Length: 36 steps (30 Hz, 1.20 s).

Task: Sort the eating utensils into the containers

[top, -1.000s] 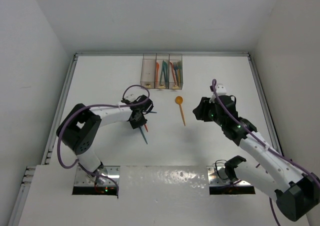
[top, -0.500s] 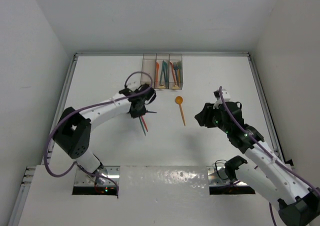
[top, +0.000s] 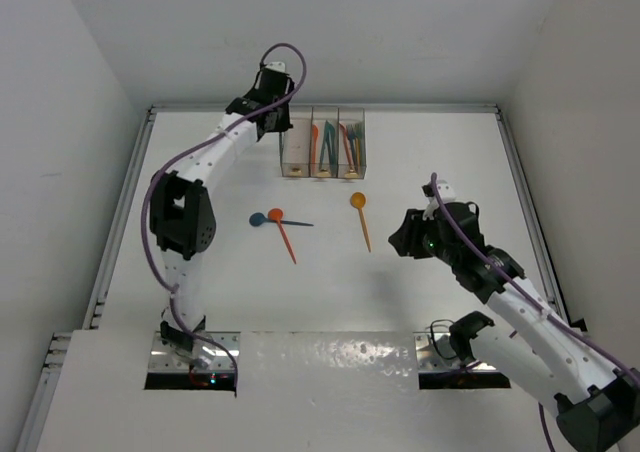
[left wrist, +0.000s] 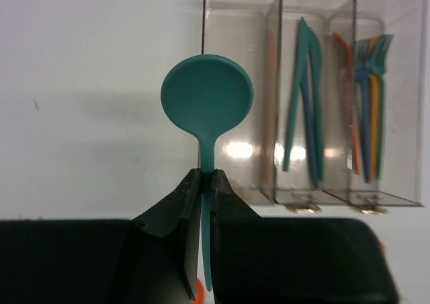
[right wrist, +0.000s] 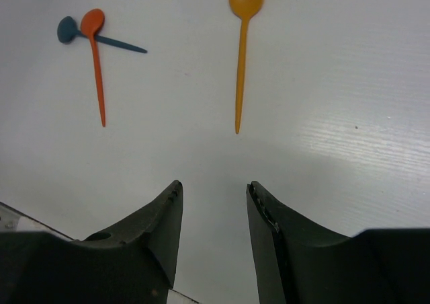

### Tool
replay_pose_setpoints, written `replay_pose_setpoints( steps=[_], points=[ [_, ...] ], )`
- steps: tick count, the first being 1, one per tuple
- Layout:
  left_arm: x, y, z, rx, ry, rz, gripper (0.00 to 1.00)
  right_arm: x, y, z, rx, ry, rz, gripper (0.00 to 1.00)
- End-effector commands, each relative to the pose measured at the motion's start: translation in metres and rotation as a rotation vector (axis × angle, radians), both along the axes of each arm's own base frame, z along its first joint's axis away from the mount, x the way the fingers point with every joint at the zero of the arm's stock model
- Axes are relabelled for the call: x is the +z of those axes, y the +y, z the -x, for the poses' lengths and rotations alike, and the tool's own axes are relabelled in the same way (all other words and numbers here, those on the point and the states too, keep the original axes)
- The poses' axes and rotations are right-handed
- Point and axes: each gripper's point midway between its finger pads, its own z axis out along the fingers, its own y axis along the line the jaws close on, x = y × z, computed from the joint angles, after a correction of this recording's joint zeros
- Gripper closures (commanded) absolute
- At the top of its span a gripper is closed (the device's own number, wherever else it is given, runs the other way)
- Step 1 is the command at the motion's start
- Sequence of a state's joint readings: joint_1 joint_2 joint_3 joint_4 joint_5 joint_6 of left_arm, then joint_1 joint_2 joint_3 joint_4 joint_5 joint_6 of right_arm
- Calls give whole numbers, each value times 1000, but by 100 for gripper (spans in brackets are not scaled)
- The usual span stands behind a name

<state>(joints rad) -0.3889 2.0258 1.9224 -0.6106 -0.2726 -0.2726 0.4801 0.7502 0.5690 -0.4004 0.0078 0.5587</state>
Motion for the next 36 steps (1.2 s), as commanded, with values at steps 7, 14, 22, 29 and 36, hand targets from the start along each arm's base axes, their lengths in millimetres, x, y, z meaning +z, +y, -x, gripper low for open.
replay_pose_setpoints(
  steps=[7,14,22,29,36],
  points=[
    [6,1,-86,-222,-183,-2,100,6,4,-9,-28,6,-21,58],
    [-15,-19,-103,-277,-191,87,100,5,1,-13,-36,35,28,59],
    [-37,-31,-108,-280,-159,161,100,0,6,-11,22,74,61,59],
    [-56,-29,-103,-238,-100,172,62,2,4,-7,37,59,71,57],
    [-7,-27,-80,-141,-128,230,44,4,0,-3,67,59,113,57]
  ],
)
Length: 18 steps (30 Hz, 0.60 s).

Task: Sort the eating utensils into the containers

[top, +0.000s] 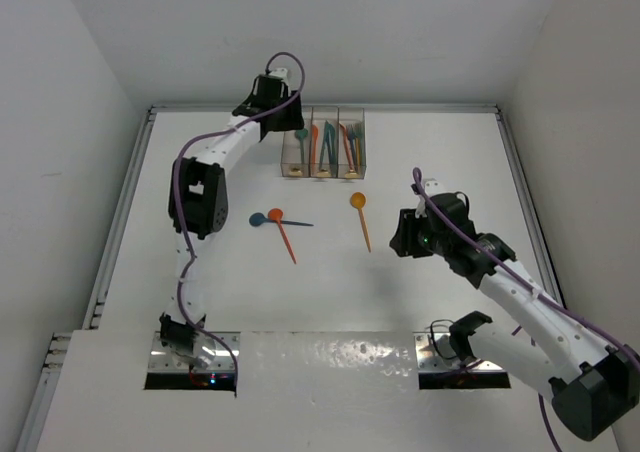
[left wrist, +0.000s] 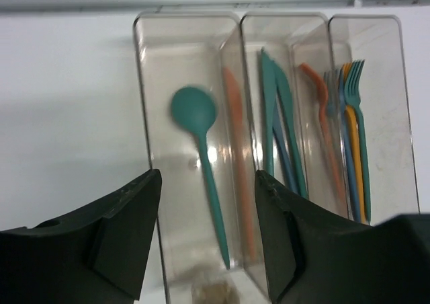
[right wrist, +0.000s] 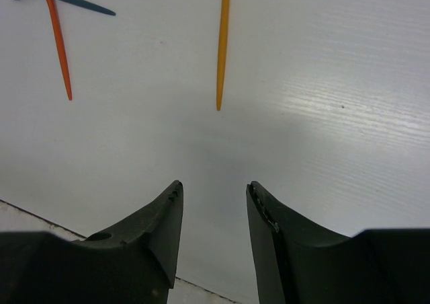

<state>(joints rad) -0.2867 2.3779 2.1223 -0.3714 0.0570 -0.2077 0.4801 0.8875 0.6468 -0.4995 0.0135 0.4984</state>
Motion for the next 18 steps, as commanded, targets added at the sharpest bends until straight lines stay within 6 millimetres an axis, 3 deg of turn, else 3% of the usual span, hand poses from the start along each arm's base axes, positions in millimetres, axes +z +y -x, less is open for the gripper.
replay_pose_setpoints(
  steps=[1,3,4,5,6,7,9,10,12,13,15,16,18],
  points=[
    [78,8,24,122,-83,50,44,24,4,-4,42,-62,-3,57],
    [78,5,61,199,-23,26,44,24,2,-2,49,-62,6,57],
    [95,12,61,255,-54,41,44,23,1,-1,47,-59,9,57],
    [72,7,87,270,30,-3,44,24,0,-1,49,-65,14,58],
    [76,7,102,314,46,16,44,22,-1,1,50,-59,18,58],
    [55,13,119,353,97,-30,44,21,-2,1,52,-57,24,58],
    [40,3,153,371,172,-35,44,22,-2,4,60,-53,23,58],
    [14,-1,177,354,247,-57,45,22,-2,5,60,-54,22,58],
    [-5,-6,201,380,319,-16,48,21,-3,7,61,-60,21,58],
    [-30,-2,221,394,376,-34,49,22,0,10,80,-57,5,58],
    [-43,-2,237,428,418,10,54,20,0,14,88,-51,0,57],
    [-59,2,248,436,444,6,55,20,1,16,98,-48,-4,57],
    [-68,8,254,467,459,2,58,18,0,20,102,-42,-6,58]
  ],
)
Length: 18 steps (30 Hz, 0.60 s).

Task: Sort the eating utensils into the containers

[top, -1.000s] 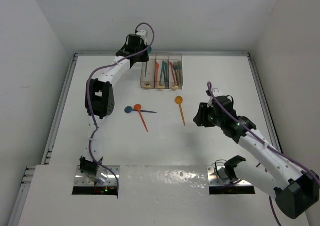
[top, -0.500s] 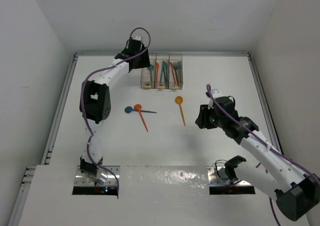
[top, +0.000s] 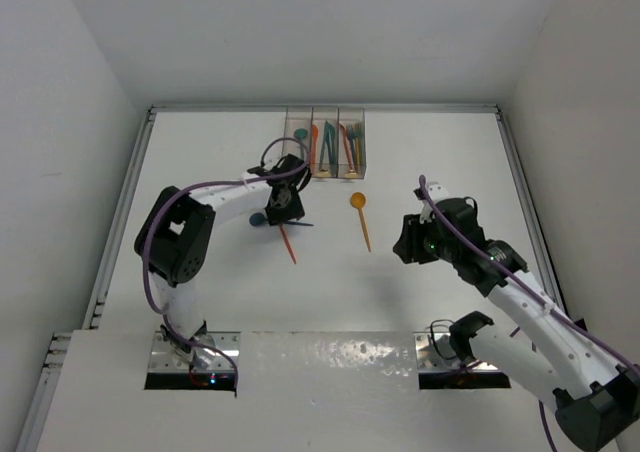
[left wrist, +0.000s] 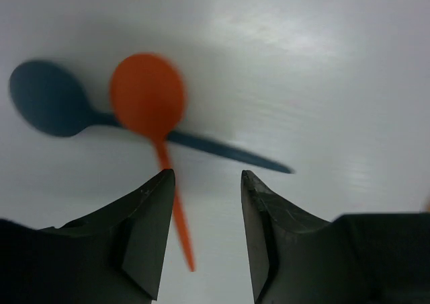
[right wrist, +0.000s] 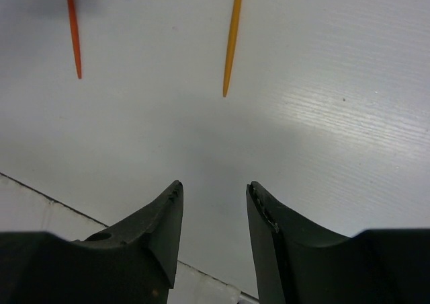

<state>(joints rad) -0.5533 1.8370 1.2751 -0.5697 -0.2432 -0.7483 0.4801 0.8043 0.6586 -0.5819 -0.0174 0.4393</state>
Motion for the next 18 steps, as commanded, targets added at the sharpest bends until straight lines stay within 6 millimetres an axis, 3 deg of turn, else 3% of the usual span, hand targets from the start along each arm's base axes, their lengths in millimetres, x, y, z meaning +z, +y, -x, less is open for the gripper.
replay_pose_setpoints(
  steps=[1,6,12,16,18],
  points=[
    [-7,13,5,137,14,29,58,7,5,6,48,-17,-22,57],
    [-17,25,10,166,32,-28,60,5,3,12,56,-12,-21,57],
    [-54,25,25,159,119,-36,64,7,0,14,47,-21,-17,58],
    [-69,27,31,167,158,-54,73,8,-2,15,46,-21,-11,58],
    [-69,30,34,170,158,-56,85,8,-2,14,44,-24,-9,58]
  ],
)
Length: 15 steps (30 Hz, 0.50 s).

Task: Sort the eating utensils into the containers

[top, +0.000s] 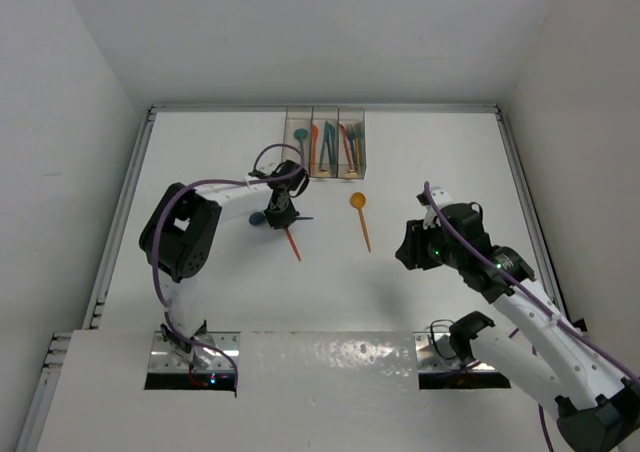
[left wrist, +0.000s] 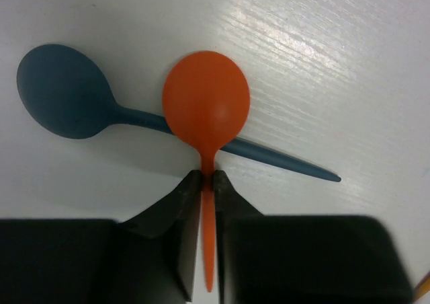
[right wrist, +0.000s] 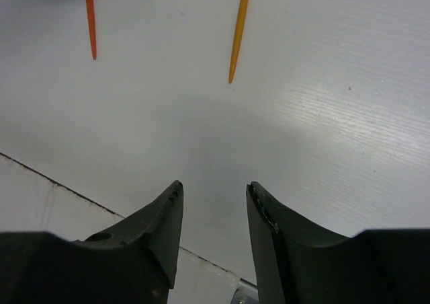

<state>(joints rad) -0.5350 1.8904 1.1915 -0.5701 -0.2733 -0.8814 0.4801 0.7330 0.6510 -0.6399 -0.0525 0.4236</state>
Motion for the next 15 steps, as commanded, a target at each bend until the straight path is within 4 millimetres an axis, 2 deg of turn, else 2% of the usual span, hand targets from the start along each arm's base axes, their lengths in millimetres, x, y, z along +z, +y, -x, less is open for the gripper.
replay_pose_setpoints(
  steps=[1,3,5,8,9,10,11,13,14,15],
  points=[
    [-23,7,13,23,57,-18,93,3,-1,-1,7,-22,7,58],
    [-13,6,10,9,36,-13,100,3,-1,-1,6,-22,8,58],
    [3,3,4,-14,6,-7,100,2,0,-2,5,-23,7,58],
    [39,-7,-14,-75,-74,1,100,3,0,-4,5,-24,9,58],
    [61,-16,-30,-95,-129,20,100,3,1,-5,4,-22,8,58],
    [74,-19,-39,-140,-165,8,100,5,1,-6,4,-27,8,58],
    [104,-27,-61,-157,-246,17,100,7,2,-8,2,-33,6,58],
    [126,-30,-83,-210,-310,-32,100,8,2,-10,-1,-39,7,58],
    [154,-36,-103,-222,-384,-30,100,10,2,-11,-3,-44,6,58],
    [164,-35,-117,-233,-417,-32,100,10,2,-11,-2,-46,8,58]
  ],
)
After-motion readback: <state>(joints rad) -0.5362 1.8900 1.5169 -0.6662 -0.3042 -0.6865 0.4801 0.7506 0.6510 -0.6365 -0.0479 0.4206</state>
